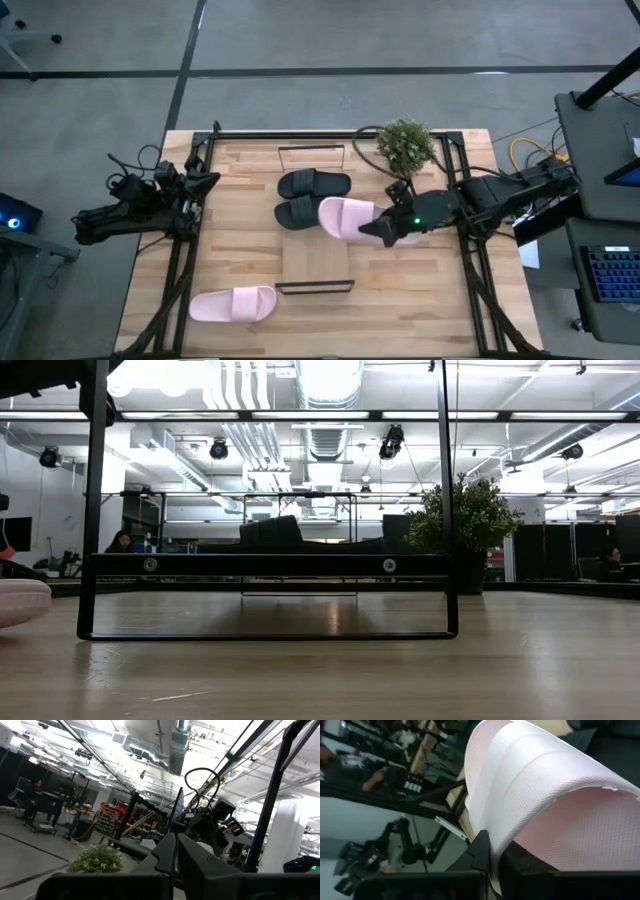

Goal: Pick and place slides into the shelf
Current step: Put the right light pink slide on the shelf

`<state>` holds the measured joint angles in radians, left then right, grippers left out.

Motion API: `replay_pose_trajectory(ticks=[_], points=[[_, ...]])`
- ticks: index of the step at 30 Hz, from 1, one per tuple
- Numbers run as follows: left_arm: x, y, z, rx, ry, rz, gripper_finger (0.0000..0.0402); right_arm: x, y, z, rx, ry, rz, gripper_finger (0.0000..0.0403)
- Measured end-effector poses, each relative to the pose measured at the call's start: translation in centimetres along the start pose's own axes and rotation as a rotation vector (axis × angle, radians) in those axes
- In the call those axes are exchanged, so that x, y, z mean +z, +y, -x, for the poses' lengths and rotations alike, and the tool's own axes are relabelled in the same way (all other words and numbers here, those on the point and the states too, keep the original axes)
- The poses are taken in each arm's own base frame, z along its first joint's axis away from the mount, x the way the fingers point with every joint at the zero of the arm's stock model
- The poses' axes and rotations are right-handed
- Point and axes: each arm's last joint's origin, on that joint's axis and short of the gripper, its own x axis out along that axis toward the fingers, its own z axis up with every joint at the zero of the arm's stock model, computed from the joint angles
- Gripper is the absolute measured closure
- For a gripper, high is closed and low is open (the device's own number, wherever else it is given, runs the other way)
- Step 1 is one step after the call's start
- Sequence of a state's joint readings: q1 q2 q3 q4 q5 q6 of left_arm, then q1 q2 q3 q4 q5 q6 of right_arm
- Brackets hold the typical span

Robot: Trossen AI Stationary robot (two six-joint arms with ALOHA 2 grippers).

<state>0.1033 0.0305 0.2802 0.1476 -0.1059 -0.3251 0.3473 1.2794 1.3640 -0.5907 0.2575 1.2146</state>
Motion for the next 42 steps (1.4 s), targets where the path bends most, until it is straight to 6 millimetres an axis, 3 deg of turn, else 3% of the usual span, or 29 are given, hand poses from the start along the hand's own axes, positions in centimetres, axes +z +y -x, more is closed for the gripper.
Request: replay_pose_trajectory(ticks=[19,42], points=[[-0.2,0.1,0.0,0.003,0.008,-0.027,0.0398,0.6,-0.7,-5.9,0.017,0.121,-0.002,0.0394],[-0.3,0.1,0.0,0.005,0.015,-0.028,0.0398,-0.7,-2.2,-13.7,0.02,0.184,0.002,0.0394]])
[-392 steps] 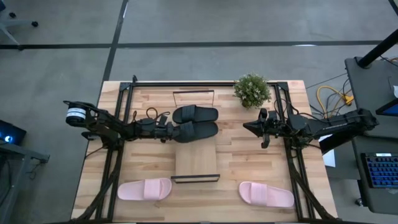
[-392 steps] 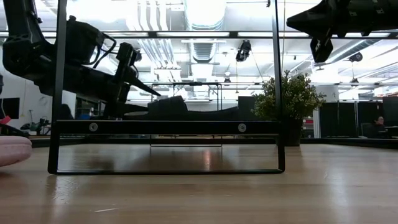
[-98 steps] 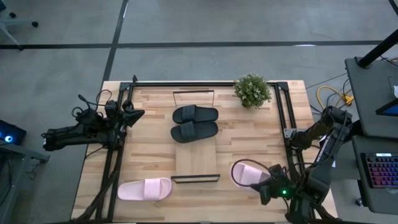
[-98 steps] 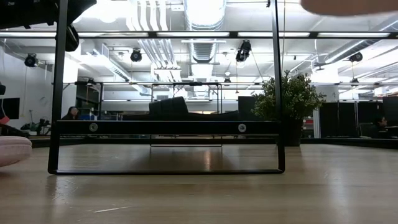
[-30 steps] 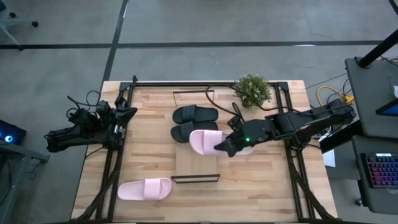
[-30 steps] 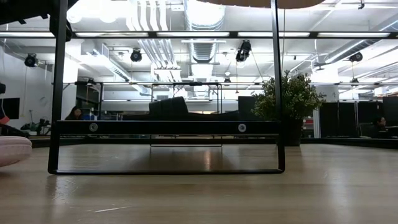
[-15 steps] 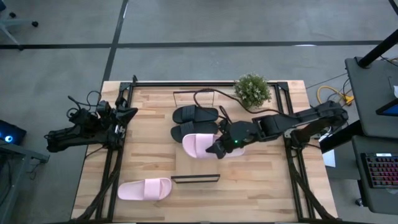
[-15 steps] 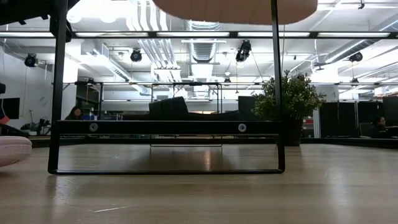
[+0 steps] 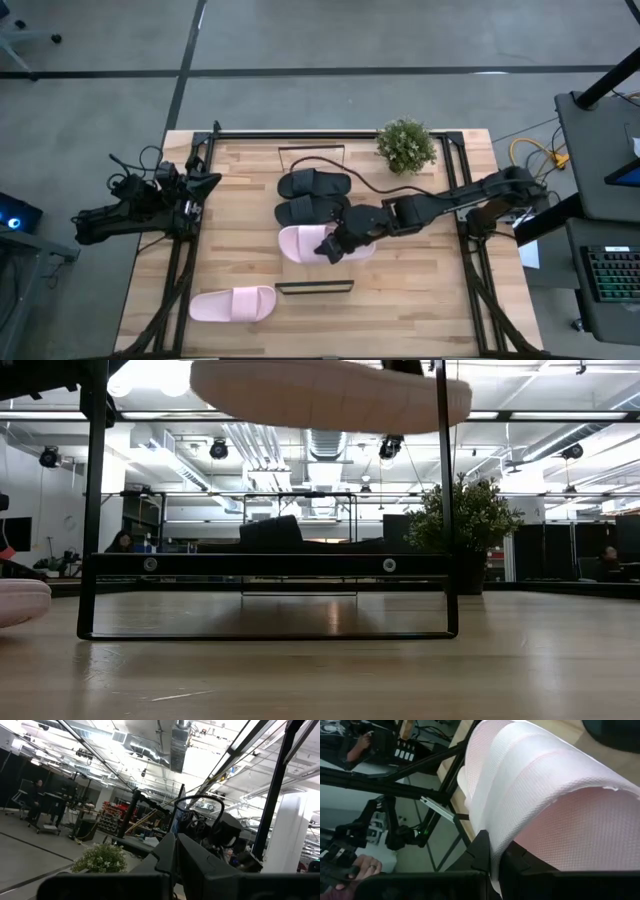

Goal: Pick and place slides into the shelf
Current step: Put the right light pink slide on the shelf

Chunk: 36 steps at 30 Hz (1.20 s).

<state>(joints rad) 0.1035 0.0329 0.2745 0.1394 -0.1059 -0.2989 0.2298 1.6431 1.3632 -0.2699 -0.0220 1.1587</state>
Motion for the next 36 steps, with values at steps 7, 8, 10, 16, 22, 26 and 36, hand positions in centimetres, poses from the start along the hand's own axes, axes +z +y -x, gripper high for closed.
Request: replay_pose_trajectory(ticks=[7,8,10,16,22,26,36], points=[[0.0,0.0,0.0,0.0,-0.001,0.0,0.0398,-0.4,-0.9,-2.2,-0.023,0.021,-0.024,0.0394],[0.0,0.0,0.0,0.0,-0.001,-0.001,0.0398,-0.4,-0.9,-2.4,-0.021,0.02,-0.027,0.0394],[0.0,0.0,0.0,-0.001,-0.004,-0.001,0.0398,-0.4,-0.9,-2.6,-0.008,0.014,-0.039,0.0394],[0.0,0.0,0.0,0.0,-0.002,-0.001,0.0398,-0.3,-0.8,-2.6,-0.002,0.004,-0.114,0.0394],[0.0,0.0,0.0,0.0,-0.002,-0.001,0.0398,-0.3,-0.8,-2.5,0.002,0.01,-0.179,0.0394],[0.0,0.0,0.0,0.0,-0.002,-0.001,0.0398,-0.4,-1.0,-2.6,-0.004,0.04,-0.2,0.0394],[0.0,0.0,0.0,0.003,-0.002,-0.027,0.0398,-1.0,-2.3,-3.1,-0.042,0.05,-0.232,0.0394]])
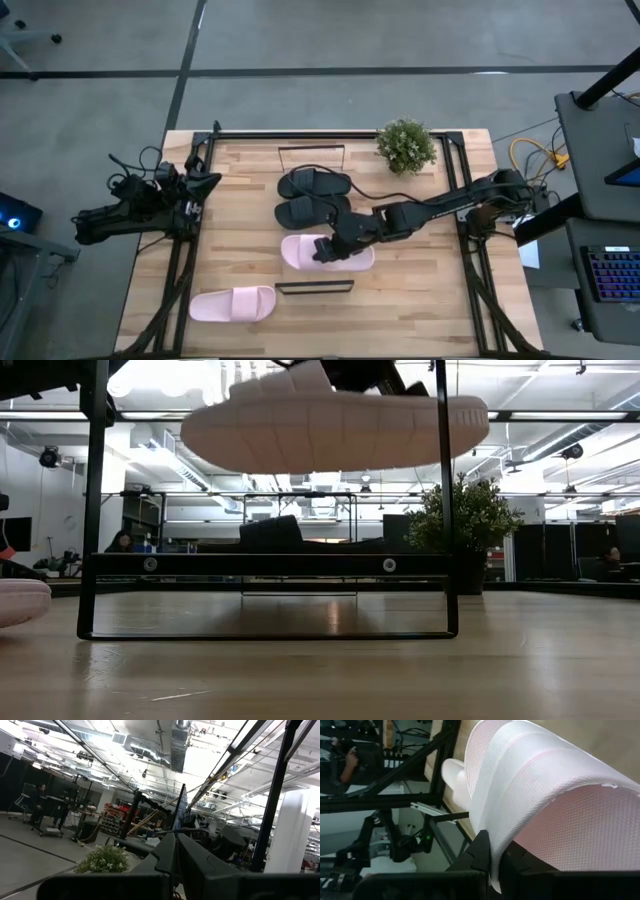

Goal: Pick and place slides into the shelf
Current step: Put the right light pink slide on the shelf

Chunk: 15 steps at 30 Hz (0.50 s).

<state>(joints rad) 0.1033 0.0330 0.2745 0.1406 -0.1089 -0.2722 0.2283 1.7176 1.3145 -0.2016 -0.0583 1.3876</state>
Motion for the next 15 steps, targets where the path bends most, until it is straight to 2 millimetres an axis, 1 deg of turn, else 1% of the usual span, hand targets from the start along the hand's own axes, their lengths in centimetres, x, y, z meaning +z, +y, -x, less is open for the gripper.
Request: replay_pose_trajectory(ticks=[4,8,10,15], points=[[0.0,0.0,0.0,0.001,0.0,-0.001,0.0398,-0.1,-0.6,-0.2,-0.023,0.0,0.006,0.0394],[0.0,0.0,0.0,0.001,0.0,-0.001,0.0398,-0.1,-0.7,-0.4,-0.019,-0.004,0.016,0.0394],[0.0,0.0,0.0,0.001,0.0,-0.001,0.0398,-0.1,-0.9,-0.8,-0.028,-0.002,0.017,0.0394],[-0.1,0.0,0.0,0.002,0.002,-0.001,0.0398,-0.2,-1.7,-2.8,-0.026,0.025,0.015,0.0394]])
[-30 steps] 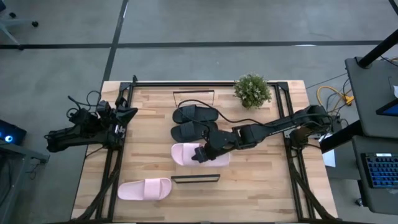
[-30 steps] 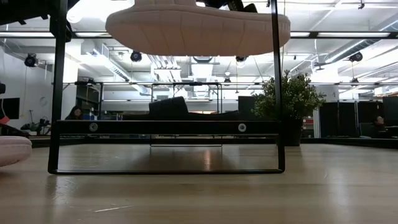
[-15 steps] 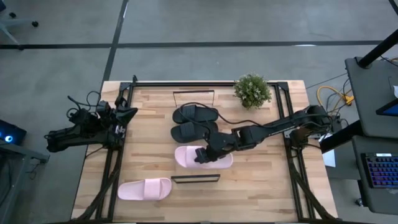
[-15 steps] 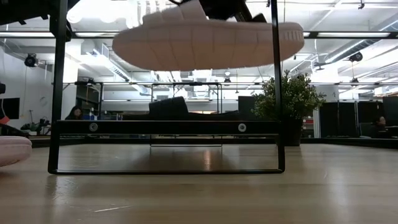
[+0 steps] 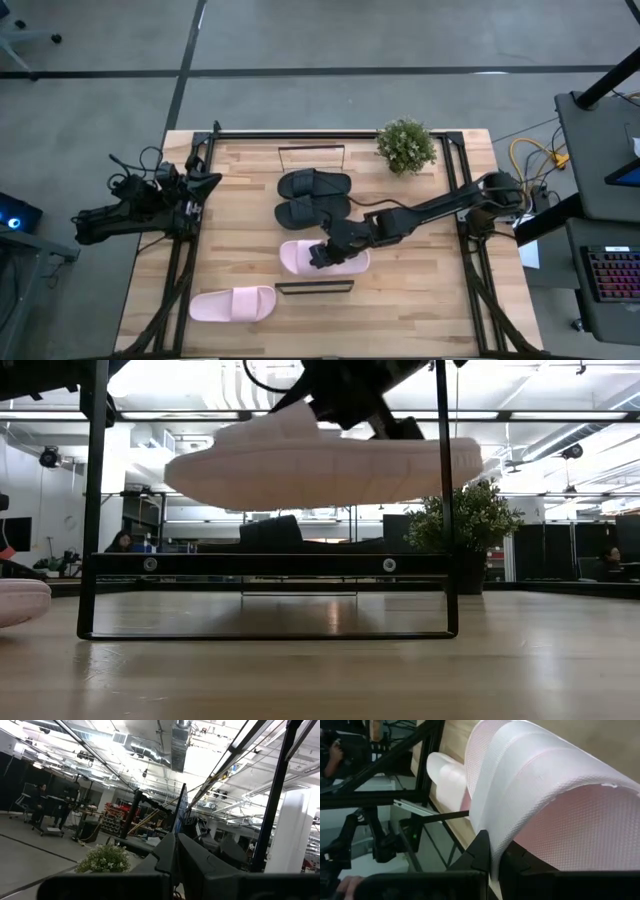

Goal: Pick and place slides into the shelf
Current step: Put the right light pink slide on the shelf

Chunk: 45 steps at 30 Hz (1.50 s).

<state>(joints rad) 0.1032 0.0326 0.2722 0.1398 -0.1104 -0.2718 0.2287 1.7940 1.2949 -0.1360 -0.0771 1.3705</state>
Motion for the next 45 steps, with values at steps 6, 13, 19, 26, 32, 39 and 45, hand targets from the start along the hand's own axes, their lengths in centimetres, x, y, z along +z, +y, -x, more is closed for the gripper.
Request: replay_pose_trajectory(ticks=[6,13,19,26,32,39,45], points=[[0.0,0.0,0.0,0.0,-0.002,0.0,0.0398,0.1,0.0,-0.8,0.024,-0.021,0.006,0.0394],[0.0,0.0,0.0,0.0,-0.001,0.0,0.0398,-0.4,-0.3,-1.9,0.028,0.004,-0.021,0.0394],[0.0,0.0,0.0,0.002,-0.003,0.0,0.0398,-0.6,-0.2,-2.3,0.062,0.018,-0.034,0.0394],[0.1,0.0,0.0,0.003,-0.003,-0.024,0.0398,-1.1,-0.3,-2.4,0.053,0.039,-0.053,0.0394],[0.0,0.0,0.0,0.003,-0.002,-0.025,0.0398,-1.8,-0.3,-2.5,0.052,0.055,-0.056,0.0394],[0.0,0.0,0.0,0.004,-0.001,-0.026,0.0398,-1.8,-1.4,-2.8,0.012,0.01,-0.066,0.0394],[0.0,0.0,0.0,0.004,-0.001,-0.026,0.0398,-1.5,-1.5,-2.9,0.046,-0.028,-0.071,0.0394]])
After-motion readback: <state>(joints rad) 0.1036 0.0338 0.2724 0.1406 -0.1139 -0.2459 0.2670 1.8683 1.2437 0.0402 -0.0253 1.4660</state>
